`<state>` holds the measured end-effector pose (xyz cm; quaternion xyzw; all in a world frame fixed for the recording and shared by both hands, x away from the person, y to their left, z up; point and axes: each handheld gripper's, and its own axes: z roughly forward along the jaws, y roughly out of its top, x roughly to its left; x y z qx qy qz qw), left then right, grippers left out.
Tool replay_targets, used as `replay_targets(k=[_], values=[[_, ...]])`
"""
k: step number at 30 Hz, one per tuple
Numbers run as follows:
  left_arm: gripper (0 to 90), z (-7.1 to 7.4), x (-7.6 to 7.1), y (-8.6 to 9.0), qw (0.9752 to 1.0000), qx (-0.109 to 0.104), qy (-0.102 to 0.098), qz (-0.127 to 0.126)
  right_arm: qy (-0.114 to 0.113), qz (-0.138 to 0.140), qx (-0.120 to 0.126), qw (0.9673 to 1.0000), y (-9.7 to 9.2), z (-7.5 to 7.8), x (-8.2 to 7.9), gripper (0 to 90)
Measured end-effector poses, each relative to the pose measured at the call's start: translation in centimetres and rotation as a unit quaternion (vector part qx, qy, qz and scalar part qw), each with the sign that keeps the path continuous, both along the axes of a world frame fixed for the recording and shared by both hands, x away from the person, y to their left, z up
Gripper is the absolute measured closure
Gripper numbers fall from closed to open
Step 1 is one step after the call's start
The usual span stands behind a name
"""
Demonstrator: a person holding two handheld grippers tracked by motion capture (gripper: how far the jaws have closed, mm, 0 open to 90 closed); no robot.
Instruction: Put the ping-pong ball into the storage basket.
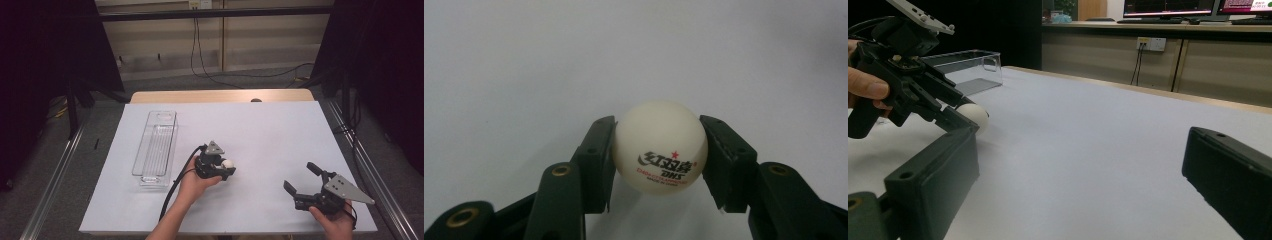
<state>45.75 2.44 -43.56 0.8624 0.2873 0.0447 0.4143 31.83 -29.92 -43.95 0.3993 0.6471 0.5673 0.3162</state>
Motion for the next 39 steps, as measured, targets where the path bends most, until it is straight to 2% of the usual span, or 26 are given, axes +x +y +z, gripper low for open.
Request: replay_targets(k=[2, 6, 9, 11, 14, 15, 16, 17, 22, 24, 28, 30, 32, 34, 39], values=[[51.1, 0.2, 0.0, 0.2, 1.0000, 0.006, 0.000, 0.000, 0.000, -0.004, 0.003, 1.0000, 0.1, 0.0, 0.0, 1.3], [51.1, 0.3, 0.1, 0.5, 1.0000, -0.003, -0.001, 0.007, -0.001, -0.002, -0.001, 1.0000, 0.1, 0.0, 0.1, 1.2], [51.1, 0.6, 0.1, 0.8, 0.9999, 0.007, 0.000, 0.009, -0.001, -0.002, -0.002, 1.0000, 0.1, -0.1, 0.1, 1.2], [51.1, 0.6, 0.2, 1.0, 1.0000, -0.003, -0.001, 0.006, 0.000, -0.001, -0.003, 1.0000, 0.1, -0.1, 0.1, 1.2], [51.1, 0.8, 0.1, 1.2, 0.9999, 0.006, -0.002, 0.010, 0.001, -0.001, -0.002, 1.0000, 0.1, -0.1, 0.1, 1.2], [51.1, 0.8, 0.1, 1.2, 1.0000, -0.003, -0.001, 0.008, 0.001, -0.001, -0.002, 1.0000, 0.1, -0.1, 0.1, 1.2], [51.2, 0.9, 0.1, 1.3, 0.9999, 0.007, -0.002, 0.012, 0.002, -0.002, -0.002, 1.0000, 0.1, -0.1, 0.1, 1.2], [51.1, 0.8, 0.1, 1.3, 0.9999, 0.001, -0.003, 0.011, 0.001, 0.000, -0.001, 1.0000, 0.2, -0.1, 0.1, 1.2], [51.1, 0.9, 0.2, 1.6, 0.9999, 0.005, -0.003, 0.016, 0.001, -0.001, -0.002, 1.0000, 0.1, -0.1, 0.1, 1.2], [51.1, 0.9, 0.2, 1.6, 0.9999, -0.001, 0.000, 0.014, 0.003, -0.002, 0.001, 1.0000, 0.1, -0.1, 0.1, 1.2], [51.1, 1.1, 0.1, 1.8, 0.9998, 0.006, -0.001, 0.019, 0.002, -0.002, 0.000, 1.0000, 0.1, -0.1, 0.1, 1.2], [51.2, 1.1, 0.2, 1.8, 0.9999, 0.000, 0.001, 0.014, 0.002, 0.000, -0.001, 1.0000, 0.1, -0.1, 0.1, 1.2], [51.2, 1.2, 0.2, 1.9, 0.9998, 0.004, 0.000, 0.018, 0.002, 0.001, 0.000, 1.0000, 0.2, -0.1, 0.2, 1.2], [51.1, 1.2, 0.2, 2.0, 0.9998, -0.001, -0.002, 0.021, 0.001, 0.001, 0.000, 1.0000, 0.2, -0.1, 0.2, 1.2], [51.2, 1.4, 0.2, 2.3, 0.9997, 0.003, -0.002, 0.022, 0.003, -0.001, 0.000, 1.0000, 0.2, -0.1, 0.2, 1.2]])
